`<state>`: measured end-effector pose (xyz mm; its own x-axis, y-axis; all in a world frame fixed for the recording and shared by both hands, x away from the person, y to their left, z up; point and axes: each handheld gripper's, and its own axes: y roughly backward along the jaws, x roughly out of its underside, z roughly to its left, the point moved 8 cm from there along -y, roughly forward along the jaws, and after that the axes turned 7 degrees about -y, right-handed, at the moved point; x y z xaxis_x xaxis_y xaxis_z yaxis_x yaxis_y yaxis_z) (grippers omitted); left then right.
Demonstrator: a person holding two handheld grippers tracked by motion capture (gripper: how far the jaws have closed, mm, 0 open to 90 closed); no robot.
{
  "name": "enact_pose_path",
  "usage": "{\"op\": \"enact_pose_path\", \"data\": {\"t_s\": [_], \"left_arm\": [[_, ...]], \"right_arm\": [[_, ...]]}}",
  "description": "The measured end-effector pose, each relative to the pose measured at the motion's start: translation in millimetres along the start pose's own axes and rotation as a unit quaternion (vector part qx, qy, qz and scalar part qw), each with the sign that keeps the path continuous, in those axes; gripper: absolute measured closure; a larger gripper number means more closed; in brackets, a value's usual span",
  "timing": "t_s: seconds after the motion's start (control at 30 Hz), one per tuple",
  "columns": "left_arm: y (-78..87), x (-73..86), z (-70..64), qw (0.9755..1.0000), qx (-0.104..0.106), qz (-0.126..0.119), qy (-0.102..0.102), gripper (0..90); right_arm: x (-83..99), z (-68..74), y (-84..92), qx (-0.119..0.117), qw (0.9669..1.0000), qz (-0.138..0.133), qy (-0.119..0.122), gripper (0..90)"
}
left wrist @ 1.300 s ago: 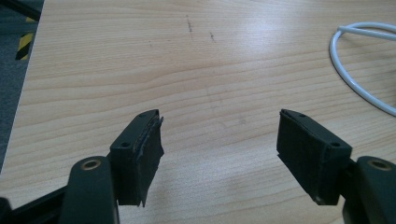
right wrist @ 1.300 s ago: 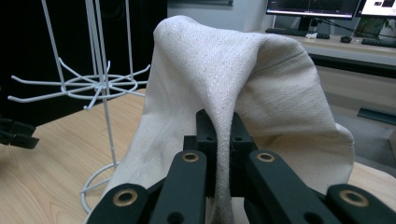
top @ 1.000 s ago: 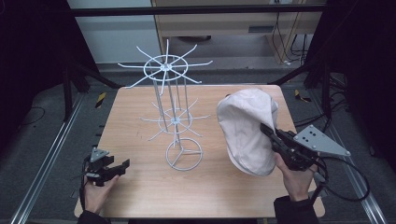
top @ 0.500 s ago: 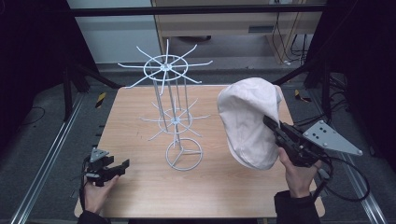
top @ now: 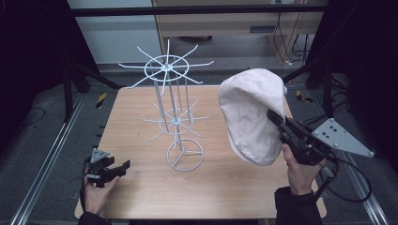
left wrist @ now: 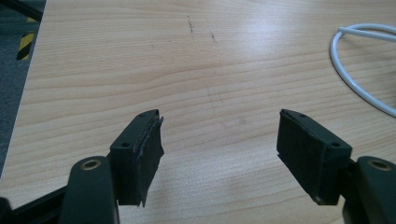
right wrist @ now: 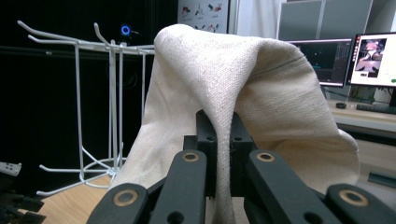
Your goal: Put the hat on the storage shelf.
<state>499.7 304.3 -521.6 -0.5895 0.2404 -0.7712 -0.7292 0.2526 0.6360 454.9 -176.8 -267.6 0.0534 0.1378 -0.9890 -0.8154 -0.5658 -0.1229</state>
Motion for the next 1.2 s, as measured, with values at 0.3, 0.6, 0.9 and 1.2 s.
{"op": "enact_pose_path", "data": {"t_s": [0.3, 0.6, 0.9, 1.2], "left_arm": [[-0.2, 0.1, 0.2, 1.0, 0.0, 0.0, 0.001, 30.7], [0.2, 0.0, 0.4, 1.0, -0.001, 0.0, 0.001, 30.7], [0.2, 0.1, 0.3, 1.0, -0.001, 0.0, 0.001, 30.6], [0.5, -0.1, 0.3, 1.0, -0.001, -0.001, 0.001, 30.6]], "right_arm": [[-15.7, 3.3, 0.6, -0.002, 0.9998, -0.019, 0.007, 87.9], [-33.2, 11.9, 0.8, -0.007, 0.9989, -0.044, 0.013, 88.0], [-45.6, 21.4, 1.7, -0.016, 0.9979, -0.06, 0.02, 87.9], [-56.6, 30.8, 1.5, -0.023, 0.9964, -0.078, 0.025, 88.0]]}}
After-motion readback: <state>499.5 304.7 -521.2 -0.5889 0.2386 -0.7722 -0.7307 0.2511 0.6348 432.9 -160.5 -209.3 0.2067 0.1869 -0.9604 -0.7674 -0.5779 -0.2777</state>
